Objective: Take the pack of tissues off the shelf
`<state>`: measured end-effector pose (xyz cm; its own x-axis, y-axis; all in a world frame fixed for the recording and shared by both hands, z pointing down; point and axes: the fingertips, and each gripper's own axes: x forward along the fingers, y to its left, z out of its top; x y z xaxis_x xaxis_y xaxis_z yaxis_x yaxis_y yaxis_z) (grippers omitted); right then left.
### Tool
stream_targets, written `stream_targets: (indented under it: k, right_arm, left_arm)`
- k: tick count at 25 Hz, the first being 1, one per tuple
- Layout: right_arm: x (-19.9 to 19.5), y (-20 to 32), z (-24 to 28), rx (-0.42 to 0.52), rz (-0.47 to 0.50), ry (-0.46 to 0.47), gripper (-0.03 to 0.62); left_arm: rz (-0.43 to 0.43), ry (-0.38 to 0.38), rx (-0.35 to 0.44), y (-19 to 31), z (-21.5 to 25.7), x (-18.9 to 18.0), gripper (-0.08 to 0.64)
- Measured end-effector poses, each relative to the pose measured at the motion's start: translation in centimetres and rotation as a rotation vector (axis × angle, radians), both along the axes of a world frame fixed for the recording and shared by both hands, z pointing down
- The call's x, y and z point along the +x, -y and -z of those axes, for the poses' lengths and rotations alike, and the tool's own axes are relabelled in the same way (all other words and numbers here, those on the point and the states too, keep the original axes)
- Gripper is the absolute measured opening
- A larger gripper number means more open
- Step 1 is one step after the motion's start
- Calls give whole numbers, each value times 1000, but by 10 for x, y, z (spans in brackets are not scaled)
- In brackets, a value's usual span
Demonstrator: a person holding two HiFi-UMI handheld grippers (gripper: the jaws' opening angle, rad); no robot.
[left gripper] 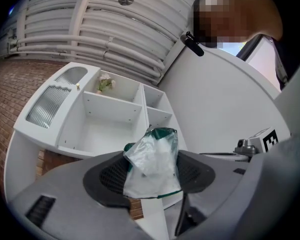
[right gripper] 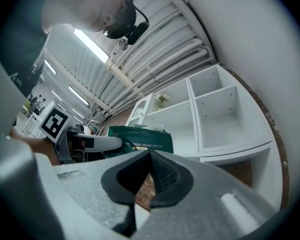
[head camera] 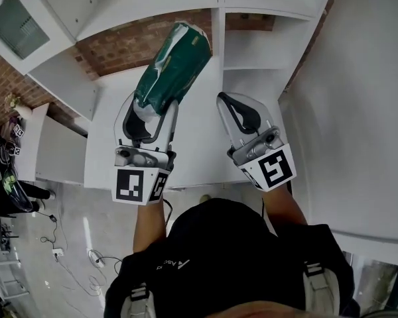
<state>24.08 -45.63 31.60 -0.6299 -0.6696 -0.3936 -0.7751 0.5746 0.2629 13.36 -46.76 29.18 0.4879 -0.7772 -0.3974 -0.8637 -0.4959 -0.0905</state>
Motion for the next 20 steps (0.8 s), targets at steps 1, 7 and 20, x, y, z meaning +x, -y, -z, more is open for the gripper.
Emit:
stream_targets:
  k: [1, 7, 20]
  right_arm:
    - [1, -1, -1, -2, -3, 1, 0]
    - [10, 3, -8, -16, -26, 4, 0]
    - [17, -5, -7, -23, -47, 5, 0]
  left_arm:
    - [-4, 0, -5, 1, -2, 1, 261]
    - [-26, 4, -16, 11, -10, 10, 261]
    - [-47, 8, -12, 5, -6, 19, 261]
